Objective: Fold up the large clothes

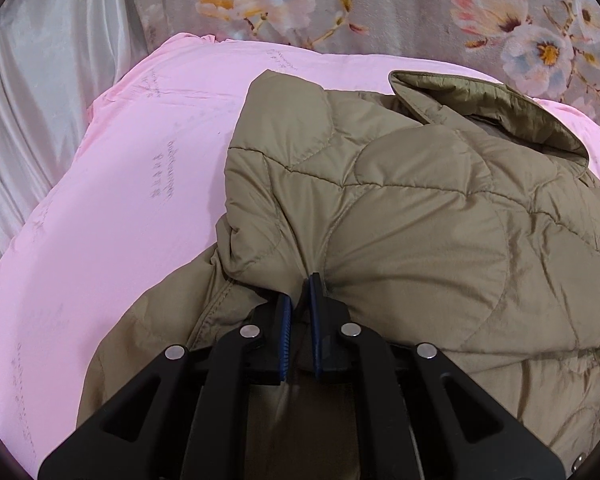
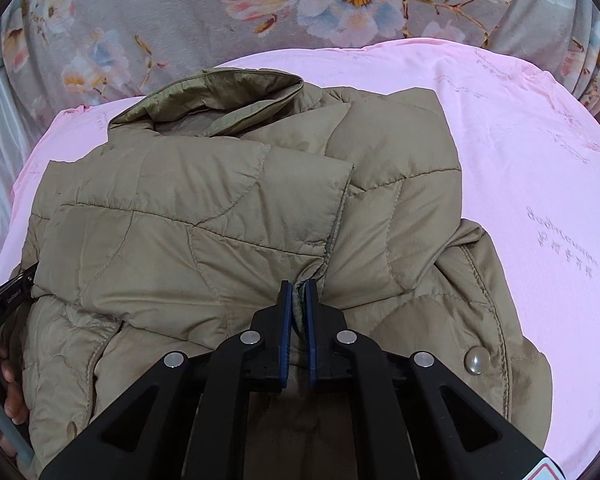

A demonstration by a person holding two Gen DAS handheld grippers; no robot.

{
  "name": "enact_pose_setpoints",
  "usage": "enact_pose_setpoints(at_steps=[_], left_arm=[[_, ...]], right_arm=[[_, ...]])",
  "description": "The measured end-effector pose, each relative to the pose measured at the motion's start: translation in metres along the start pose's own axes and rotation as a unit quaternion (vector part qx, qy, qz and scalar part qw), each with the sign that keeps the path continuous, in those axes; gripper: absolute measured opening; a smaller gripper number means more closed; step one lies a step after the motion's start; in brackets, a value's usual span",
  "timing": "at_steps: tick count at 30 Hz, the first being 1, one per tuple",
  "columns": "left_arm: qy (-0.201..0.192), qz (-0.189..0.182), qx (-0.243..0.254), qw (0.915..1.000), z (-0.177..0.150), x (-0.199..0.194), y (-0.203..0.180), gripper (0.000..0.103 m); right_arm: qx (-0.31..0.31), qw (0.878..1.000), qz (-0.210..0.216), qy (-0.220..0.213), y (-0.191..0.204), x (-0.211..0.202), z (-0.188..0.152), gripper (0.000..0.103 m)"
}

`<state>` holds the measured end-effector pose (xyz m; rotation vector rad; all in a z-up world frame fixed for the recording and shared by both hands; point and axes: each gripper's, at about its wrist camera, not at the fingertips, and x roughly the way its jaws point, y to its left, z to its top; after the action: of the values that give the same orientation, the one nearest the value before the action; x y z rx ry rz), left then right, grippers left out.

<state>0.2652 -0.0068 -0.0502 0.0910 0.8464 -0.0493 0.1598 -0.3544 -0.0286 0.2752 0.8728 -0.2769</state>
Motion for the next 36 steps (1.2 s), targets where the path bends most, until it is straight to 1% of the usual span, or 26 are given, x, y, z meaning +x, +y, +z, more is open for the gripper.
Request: enact_pose_setpoints(at_steps=[2,3,4,5,6,7,9,10,11,12,14,16,17,19,20,21,22,24,29,36], left_arm=[[0.002,-0.006,-0.005,1.0000,-0.001,-0.007,0.007,0.010],[0.006,-0.004,-0.006,1.0000,0.001,-0.012,0.011,0.014],[0.008,0.000,-0.007,0.9999,0.005,-0.021,0.015,0.017],[0.003,0.002,-0.009,1.0000,0.009,-0.030,0.018,0.026],[-0.007,0.001,-0.012,0.9999,0.015,-0.040,0.020,0.033],[-0.022,-0.003,-0.015,0.9996,0.022,-0.052,0.021,0.035],[-0.055,-0.013,-0.015,0.9983,0.041,-0.074,0.014,0.045],[-0.065,-0.028,-0.013,0.9974,0.053,-0.081,0.004,0.048],[-0.068,-0.039,-0.011,0.9969,0.060,-0.083,-0.004,0.051],[-0.068,-0.050,-0.007,0.9964,0.066,-0.081,-0.016,0.052],[-0.061,-0.058,0.005,0.9964,0.074,-0.067,-0.041,0.052],[-0.039,-0.053,0.019,0.9976,0.072,-0.042,-0.064,0.052],[-0.020,-0.050,0.027,0.9982,0.066,-0.023,-0.076,0.052],[0.006,-0.041,0.035,0.9985,0.051,0.007,-0.088,0.052],[-0.001,-0.035,0.038,0.9986,0.042,0.014,-0.089,0.054],[-0.017,-0.028,0.043,0.9985,0.036,0.017,-0.091,0.056],[-0.025,-0.022,0.046,0.9984,0.032,0.017,-0.093,0.056],[-0.026,-0.017,0.048,0.9983,0.031,0.018,-0.095,0.056],[-0.023,-0.024,0.042,0.9986,0.030,0.022,-0.091,0.057],[-0.022,-0.021,0.044,0.9986,0.028,0.020,-0.094,0.058]], right_arm=[[-0.006,1.000,-0.001,0.004,0.001,-0.005,0.000,0.012],[-0.009,1.000,-0.009,0.005,0.002,-0.010,0.002,0.020],[-0.014,1.000,-0.023,-0.005,0.002,-0.020,0.006,0.028],[-0.019,0.999,-0.030,-0.027,0.003,-0.033,0.011,0.033],[-0.023,0.998,-0.034,-0.050,0.004,-0.046,0.016,0.040],[-0.027,0.996,-0.037,-0.076,0.007,-0.062,0.024,0.043],[-0.030,0.994,-0.027,-0.100,0.016,-0.078,0.040,0.043],[-0.033,0.994,-0.019,-0.101,0.023,-0.080,0.048,0.043],[-0.037,0.994,-0.011,-0.099,0.031,-0.078,0.053,0.043],[-0.041,0.995,-0.002,-0.094,0.038,-0.074,0.057,0.043],[-0.053,0.996,0.011,-0.077,0.055,-0.054,0.060,0.043],[-0.067,0.996,0.007,-0.053,0.070,-0.028,0.057,0.043],[-0.070,0.997,0.007,-0.040,0.075,-0.017,0.053,0.043],[-0.073,0.997,0.005,-0.012,0.079,0.010,0.044,0.043],[-0.071,0.997,0.006,-0.006,0.078,0.021,0.037,0.043],[-0.068,0.998,0.013,-0.011,0.076,0.027,0.032,0.043],[-0.066,0.998,0.015,-0.012,0.075,0.028,0.031,0.043],[-0.067,0.998,0.013,-0.013,0.075,0.029,0.027,0.043],[-0.069,0.997,0.009,-0.019,0.077,0.030,0.024,0.044],[-0.065,0.998,0.012,-0.020,0.075,0.031,0.023,0.045]])
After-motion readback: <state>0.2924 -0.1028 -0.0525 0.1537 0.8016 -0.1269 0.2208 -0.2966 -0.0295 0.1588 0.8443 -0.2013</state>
